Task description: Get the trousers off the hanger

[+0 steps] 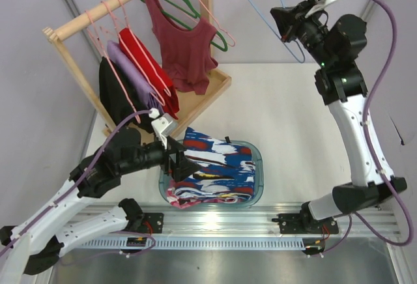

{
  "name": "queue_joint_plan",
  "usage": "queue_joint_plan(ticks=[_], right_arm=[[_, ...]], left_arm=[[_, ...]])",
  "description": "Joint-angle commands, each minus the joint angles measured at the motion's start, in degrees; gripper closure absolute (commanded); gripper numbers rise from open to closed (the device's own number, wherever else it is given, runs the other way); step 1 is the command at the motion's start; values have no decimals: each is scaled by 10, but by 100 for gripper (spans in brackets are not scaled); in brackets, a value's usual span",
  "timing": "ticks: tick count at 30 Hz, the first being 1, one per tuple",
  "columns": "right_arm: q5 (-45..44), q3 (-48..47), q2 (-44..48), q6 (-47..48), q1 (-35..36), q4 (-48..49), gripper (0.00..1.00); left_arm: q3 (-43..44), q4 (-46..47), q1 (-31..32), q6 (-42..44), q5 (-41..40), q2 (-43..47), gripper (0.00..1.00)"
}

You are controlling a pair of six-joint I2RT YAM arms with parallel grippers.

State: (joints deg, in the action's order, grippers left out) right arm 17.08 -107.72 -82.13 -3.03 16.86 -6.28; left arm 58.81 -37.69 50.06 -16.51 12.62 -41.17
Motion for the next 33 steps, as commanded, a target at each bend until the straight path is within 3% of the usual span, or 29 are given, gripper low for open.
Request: queue_joint_plan(ticks=[1,13,22,27,33], right_arm=[[80,-19,-44,-23,-22,13,100],[149,-71,-159,-33,-53,14,100],[207,-197,-260,-43,-46,-5,100],[197,-216,-280,-40,-33,11,100],[212,-310,-362,-80,-28,33,100]], left_arm=[[5,21,-3,-1,-2,-9,0],[10,42,-4,-3,-3,-51,1],[15,73,-4,-8,7,-90,1],[22,71,-3,-7,7,-102,1],[24,73,-3,-8,2,-102,0]])
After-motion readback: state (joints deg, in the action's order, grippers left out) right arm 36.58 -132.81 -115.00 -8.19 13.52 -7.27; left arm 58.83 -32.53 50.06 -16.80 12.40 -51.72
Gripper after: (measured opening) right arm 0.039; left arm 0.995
